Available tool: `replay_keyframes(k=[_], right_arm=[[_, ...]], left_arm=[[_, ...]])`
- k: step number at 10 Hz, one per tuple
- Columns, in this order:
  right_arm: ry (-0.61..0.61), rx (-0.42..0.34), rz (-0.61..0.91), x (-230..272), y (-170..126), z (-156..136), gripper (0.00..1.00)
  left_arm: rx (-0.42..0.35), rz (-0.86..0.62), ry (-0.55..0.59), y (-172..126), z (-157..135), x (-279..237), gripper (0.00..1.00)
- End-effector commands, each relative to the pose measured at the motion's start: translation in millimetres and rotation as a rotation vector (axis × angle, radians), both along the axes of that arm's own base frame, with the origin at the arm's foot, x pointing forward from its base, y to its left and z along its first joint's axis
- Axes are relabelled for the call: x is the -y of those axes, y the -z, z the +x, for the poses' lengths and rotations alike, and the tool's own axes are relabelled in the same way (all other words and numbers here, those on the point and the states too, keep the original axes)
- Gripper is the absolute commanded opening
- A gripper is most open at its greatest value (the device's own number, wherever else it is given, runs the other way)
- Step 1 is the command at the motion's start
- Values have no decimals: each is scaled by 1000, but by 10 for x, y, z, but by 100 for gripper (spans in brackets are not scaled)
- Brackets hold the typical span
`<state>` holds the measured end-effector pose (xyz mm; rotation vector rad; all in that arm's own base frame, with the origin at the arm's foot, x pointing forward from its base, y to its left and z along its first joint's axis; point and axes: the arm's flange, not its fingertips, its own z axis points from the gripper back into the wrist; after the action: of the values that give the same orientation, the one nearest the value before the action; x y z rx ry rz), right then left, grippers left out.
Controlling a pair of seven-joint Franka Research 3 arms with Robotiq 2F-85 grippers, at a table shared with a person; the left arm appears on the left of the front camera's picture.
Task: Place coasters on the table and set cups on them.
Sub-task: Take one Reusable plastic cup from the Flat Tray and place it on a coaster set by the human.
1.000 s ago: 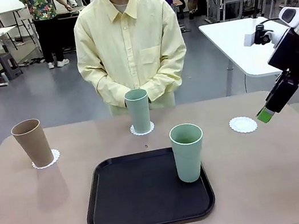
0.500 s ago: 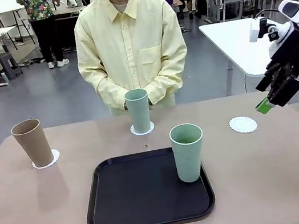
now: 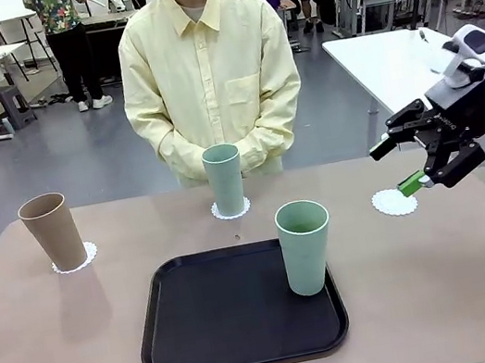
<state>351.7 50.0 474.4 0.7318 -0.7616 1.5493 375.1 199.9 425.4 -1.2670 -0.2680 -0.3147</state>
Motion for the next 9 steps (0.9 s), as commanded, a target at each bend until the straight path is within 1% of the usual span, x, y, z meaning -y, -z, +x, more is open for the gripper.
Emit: replay_keyframes(k=[1,2,7,8,9], right_arm=[[36,-33,1,112,-6,118,100],[0,0,0,0,0,0,100],[0,0,0,0,0,0,100],[13,-15,-30,8,-35,-13,100],[8,-7,5,32,121,38,100]], left_arm=[[-11,1,-14,-25,-1,8,100],[-11,1,-14,-25,-1,8,100],[-11,1,-14,-25,-1,8,100],[-11,1,-14,-25,-1,8,100],[-11,1,-14,-25,-1,8,100]])
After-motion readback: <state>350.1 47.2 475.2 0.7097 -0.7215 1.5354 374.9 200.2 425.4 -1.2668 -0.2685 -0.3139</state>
